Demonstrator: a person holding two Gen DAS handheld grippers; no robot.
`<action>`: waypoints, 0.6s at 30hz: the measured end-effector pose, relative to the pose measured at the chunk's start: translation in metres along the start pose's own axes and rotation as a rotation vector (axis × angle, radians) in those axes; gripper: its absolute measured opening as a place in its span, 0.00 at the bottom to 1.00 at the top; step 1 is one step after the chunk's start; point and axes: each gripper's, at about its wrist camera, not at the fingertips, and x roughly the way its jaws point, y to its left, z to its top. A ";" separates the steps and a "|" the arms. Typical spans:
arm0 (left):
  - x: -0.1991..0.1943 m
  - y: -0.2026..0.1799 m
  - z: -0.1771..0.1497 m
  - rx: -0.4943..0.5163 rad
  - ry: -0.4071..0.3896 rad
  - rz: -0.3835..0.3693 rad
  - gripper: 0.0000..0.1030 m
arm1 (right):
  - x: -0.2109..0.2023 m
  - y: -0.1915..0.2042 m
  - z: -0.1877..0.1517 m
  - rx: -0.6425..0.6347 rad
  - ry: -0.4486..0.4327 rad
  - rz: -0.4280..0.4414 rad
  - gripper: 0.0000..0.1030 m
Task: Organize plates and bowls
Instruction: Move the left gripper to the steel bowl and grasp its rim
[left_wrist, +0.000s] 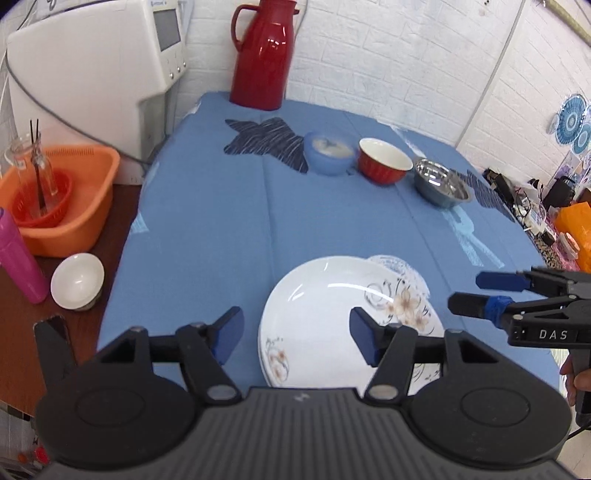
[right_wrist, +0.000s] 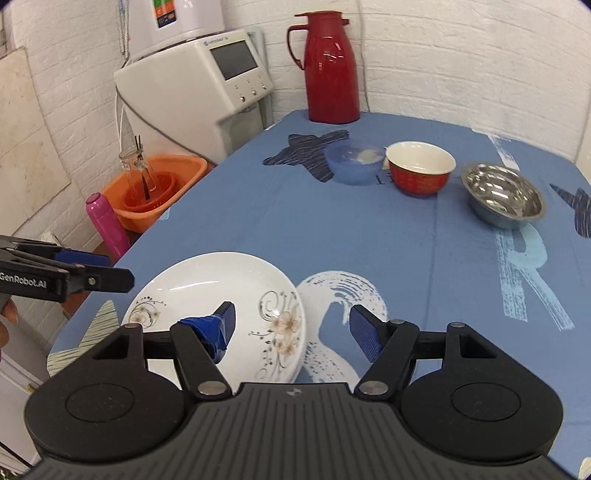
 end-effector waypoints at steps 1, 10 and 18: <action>0.001 -0.002 0.003 -0.002 0.002 -0.011 0.59 | -0.002 -0.013 -0.003 0.032 0.008 -0.001 0.53; 0.081 -0.079 0.060 0.046 0.124 -0.153 0.61 | -0.002 -0.159 -0.014 0.381 0.055 -0.153 0.53; 0.213 -0.166 0.131 -0.204 0.192 -0.223 0.61 | 0.036 -0.243 0.066 0.389 -0.017 -0.251 0.54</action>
